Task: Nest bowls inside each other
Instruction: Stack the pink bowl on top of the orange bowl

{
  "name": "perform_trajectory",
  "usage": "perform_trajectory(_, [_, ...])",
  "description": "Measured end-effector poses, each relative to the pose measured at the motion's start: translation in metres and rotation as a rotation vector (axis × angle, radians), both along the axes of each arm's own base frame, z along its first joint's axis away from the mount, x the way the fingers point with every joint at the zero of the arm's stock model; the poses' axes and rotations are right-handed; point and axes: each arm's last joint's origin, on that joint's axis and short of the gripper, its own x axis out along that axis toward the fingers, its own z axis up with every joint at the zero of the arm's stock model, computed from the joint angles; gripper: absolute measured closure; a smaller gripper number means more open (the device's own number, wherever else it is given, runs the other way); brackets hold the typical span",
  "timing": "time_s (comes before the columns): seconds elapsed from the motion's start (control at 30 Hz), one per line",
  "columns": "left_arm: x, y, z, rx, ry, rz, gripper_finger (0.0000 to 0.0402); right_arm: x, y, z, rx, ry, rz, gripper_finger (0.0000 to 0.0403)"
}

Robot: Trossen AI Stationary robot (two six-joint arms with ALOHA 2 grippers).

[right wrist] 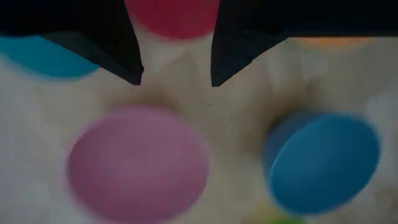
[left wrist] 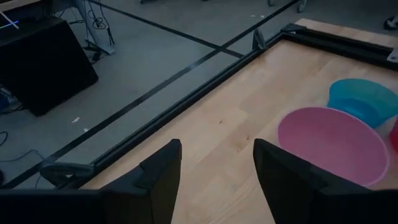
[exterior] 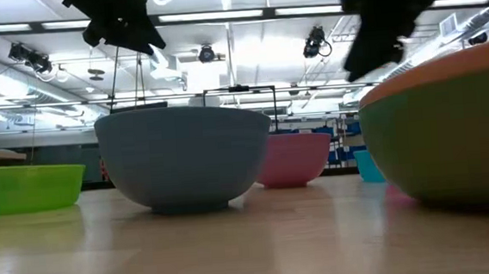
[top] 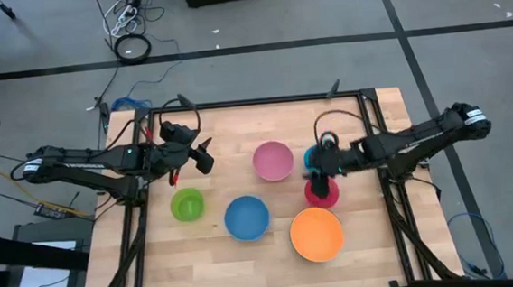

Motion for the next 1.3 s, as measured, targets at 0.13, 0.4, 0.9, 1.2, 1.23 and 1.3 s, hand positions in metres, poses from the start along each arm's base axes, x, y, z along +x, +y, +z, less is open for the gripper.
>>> perform_trajectory(0.13, [0.001, 0.0, 0.001, 0.0, -0.013, 0.0, 0.0193, 0.022, -0.024, -0.001, -0.06, -0.076, 0.069, 0.0219])
perform_trajectory(0.4, [0.001, 0.0, 0.001, -0.001, -0.018, 0.0, 0.0193, 0.079, -0.049, -0.013, -0.07, 0.043, 0.2, 0.0203])
perform_trajectory(0.9, [0.001, 0.0, 0.001, 0.0, -0.007, 0.0, 0.0193, 0.151, -0.041, -0.031, 0.013, 0.4, 0.349, 0.0197])
perform_trajectory(1.2, [0.0, 0.0, -0.001, 0.001, 0.01, -0.001, 0.0193, 0.162, -0.043, -0.072, 0.0, 0.515, 0.323, 0.0202])
perform_trajectory(1.23, [0.0, 0.0, -0.001, 0.001, 0.009, 0.0, 0.0193, 0.163, -0.044, -0.075, 0.0, 0.515, 0.322, 0.0205])
perform_trajectory(1.3, [0.0, 0.0, -0.001, 0.001, 0.01, -0.001, 0.0193, 0.165, -0.048, -0.08, -0.003, 0.515, 0.32, 0.0214])
